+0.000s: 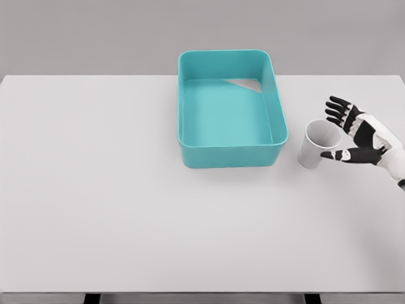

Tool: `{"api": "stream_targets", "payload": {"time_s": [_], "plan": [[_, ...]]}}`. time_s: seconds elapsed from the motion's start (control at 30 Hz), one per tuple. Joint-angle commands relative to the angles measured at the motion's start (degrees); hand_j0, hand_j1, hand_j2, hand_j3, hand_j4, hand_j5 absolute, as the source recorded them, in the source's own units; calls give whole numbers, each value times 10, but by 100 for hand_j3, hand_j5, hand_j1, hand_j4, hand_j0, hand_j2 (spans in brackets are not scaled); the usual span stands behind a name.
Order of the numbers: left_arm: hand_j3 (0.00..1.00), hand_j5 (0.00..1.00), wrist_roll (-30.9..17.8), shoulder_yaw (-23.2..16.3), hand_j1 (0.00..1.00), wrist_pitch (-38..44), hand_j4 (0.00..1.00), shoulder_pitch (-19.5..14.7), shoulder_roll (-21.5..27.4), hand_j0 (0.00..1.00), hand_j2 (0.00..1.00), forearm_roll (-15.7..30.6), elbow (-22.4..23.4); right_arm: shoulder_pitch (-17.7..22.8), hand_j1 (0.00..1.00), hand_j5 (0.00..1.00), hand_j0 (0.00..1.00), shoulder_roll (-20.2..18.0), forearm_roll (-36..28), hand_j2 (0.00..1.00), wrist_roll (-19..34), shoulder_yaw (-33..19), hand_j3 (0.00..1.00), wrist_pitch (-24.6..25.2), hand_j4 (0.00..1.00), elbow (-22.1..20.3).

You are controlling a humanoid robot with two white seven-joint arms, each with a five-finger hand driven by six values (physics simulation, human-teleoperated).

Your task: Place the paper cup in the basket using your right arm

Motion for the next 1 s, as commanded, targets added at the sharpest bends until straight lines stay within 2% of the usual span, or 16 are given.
{"api": "stream_targets", "payload": {"time_s": [0.0, 0.67, 0.97], "plan": [[100, 100, 0, 0, 100, 0, 100, 0, 0, 100, 100, 0, 0, 0, 100, 100, 100, 5, -2, 100, 0, 3, 100, -1, 100, 6], [100, 100, 0, -1, 100, 0, 100, 0, 0, 100, 100, 0, 0, -1, 100, 100, 100, 18, 2, 100, 0, 28, 100, -33, 100, 43], [100, 100, 0, -1, 100, 0, 100, 0, 0, 100, 100, 0, 0, -1, 100, 100, 100, 18, 1, 100, 0, 29, 100, -35, 100, 45]]}}
